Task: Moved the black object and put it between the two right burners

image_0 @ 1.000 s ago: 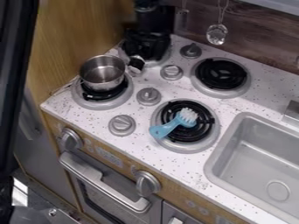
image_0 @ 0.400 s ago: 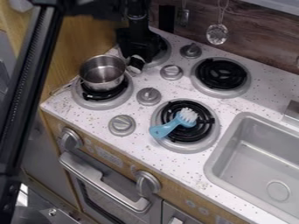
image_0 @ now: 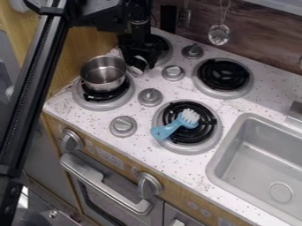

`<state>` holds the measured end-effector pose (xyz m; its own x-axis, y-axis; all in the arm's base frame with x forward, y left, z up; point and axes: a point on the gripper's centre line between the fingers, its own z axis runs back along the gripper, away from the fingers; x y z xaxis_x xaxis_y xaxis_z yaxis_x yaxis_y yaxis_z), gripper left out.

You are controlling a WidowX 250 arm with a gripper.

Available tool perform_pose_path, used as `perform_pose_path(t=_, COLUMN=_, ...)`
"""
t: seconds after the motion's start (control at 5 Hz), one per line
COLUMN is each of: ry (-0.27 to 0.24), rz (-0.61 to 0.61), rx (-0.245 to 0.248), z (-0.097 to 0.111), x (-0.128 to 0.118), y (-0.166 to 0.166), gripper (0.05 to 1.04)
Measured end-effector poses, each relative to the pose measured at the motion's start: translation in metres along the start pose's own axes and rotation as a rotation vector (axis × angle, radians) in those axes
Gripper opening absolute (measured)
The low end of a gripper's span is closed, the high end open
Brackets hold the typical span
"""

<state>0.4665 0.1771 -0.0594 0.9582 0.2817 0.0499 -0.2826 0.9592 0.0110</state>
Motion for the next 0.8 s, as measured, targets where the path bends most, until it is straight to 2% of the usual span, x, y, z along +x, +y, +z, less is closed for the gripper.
perform_pose_path(t=0.2, ry=0.02, rz=-0.031, rx=0.0, z=-0.021, x=-0.014, y=-0.008, gripper=0.704)
perform_pose_path(t=0.4, ry=-0.008, rz=-0.041, rx=-0.023, z=-0.002, x=-0.012, y=-0.014, gripper=0.537)
perform_pose_path(t=0.6, ry=-0.061, rz=-0.069, rx=-0.08, z=0.023, x=-0.022, y=-0.028, gripper=0.502)
perform_pose_path(t=0.8, ry=-0.106, rz=-0.134, rx=-0.115, z=0.053, x=-0.044, y=-0.057, gripper=0.5)
